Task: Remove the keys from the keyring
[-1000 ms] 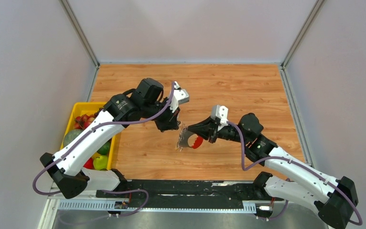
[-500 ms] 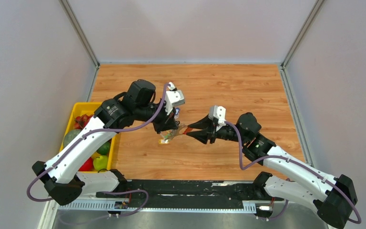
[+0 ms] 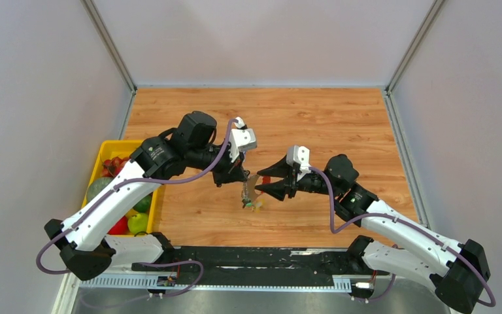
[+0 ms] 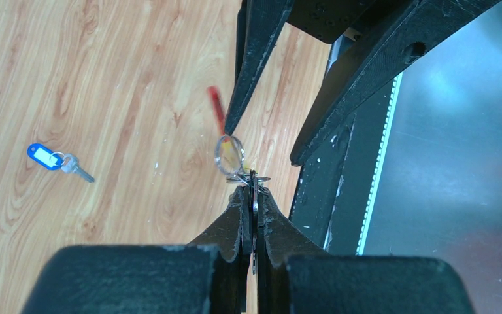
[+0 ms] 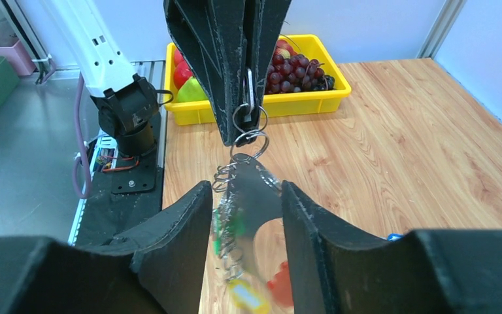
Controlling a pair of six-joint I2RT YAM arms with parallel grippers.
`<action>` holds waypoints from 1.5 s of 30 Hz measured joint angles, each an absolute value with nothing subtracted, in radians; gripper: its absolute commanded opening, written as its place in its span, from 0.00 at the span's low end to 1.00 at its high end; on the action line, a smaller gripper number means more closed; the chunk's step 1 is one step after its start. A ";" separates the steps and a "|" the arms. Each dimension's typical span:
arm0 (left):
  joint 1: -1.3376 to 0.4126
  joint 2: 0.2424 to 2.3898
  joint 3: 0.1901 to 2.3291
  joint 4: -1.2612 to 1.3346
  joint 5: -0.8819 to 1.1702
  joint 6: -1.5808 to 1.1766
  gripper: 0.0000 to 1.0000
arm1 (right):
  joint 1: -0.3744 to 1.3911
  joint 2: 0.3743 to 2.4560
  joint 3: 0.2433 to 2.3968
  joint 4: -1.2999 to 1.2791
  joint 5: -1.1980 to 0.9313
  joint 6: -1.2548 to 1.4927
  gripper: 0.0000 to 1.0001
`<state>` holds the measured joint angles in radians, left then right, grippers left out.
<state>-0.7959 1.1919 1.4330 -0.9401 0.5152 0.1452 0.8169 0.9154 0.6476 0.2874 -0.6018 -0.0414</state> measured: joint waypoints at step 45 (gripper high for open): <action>-0.857 1.232 1.451 -0.946 0.485 0.120 0.00 | 0.844 0.934 0.650 0.317 -0.610 0.014 0.00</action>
